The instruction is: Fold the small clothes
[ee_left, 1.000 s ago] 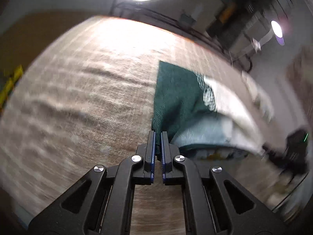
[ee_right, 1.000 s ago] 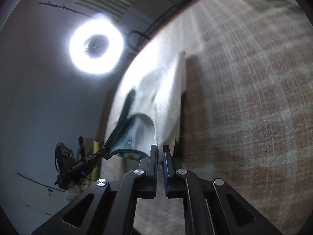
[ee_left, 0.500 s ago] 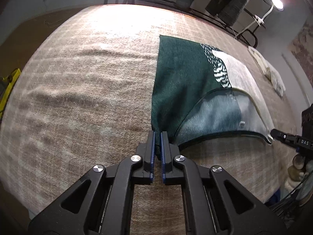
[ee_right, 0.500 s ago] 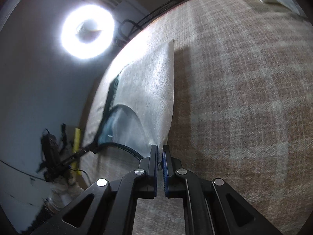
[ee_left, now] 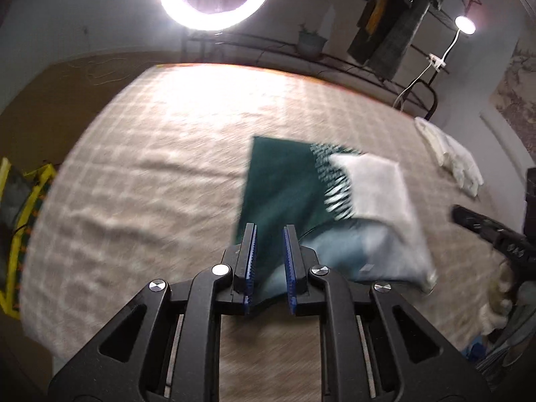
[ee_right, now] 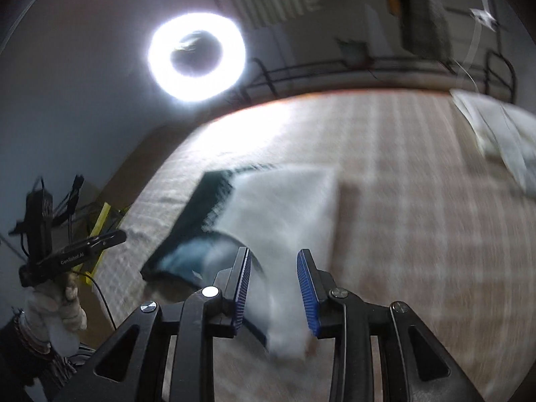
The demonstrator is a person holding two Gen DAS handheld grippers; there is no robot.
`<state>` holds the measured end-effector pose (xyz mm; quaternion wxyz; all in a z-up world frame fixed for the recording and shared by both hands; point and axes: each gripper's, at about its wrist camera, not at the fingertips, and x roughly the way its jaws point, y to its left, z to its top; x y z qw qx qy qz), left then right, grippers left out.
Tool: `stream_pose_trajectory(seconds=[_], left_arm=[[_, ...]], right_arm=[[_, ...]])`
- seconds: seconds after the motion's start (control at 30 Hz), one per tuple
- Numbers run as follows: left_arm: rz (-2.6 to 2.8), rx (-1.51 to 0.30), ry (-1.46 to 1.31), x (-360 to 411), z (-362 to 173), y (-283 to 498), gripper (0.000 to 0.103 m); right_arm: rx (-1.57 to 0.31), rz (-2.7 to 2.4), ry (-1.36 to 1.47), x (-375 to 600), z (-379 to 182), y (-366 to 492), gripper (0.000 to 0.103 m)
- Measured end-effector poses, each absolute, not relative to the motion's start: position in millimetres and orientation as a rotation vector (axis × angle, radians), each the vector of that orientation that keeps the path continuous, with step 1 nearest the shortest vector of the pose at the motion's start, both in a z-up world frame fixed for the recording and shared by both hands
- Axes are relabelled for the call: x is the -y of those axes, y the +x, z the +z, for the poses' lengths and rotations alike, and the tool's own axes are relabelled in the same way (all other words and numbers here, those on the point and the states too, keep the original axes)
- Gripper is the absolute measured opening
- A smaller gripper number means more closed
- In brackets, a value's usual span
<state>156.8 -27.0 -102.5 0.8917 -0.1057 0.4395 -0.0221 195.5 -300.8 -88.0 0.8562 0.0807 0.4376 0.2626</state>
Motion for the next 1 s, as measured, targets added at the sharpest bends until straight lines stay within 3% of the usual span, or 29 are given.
stream_pose_trajectory(seconds=[0.3,0.8,0.93,0.97,1.0], left_arm=[[-0.034,-0.996,-0.277,55.4,-142.4,198.2,0.014],[-0.041,-1.072,-0.225,45.6,-177.2,211.3,0.014],[-0.033,-1.041,-0.282,21.6,-160.8,203.4,0.015],[-0.027,-1.024,-0.287,15.0,-156.0,201.2,0.026],[-0.019,-1.005,-0.294,7.7,-151.4,199.2,0.043]], right_arm=[[-0.934,0.628,0.094,225.5,-100.3,271.3,0.016],[-1.048,0.585,0.033,193.8,-158.7,316.4,0.016],[-1.058,0.591,0.060,205.3,-146.4,311.9,0.027],[-1.047,0.590,0.074,211.7,-140.8,309.8,0.029],[-1.029,0.595,0.097,222.5,-131.9,305.8,0.032]])
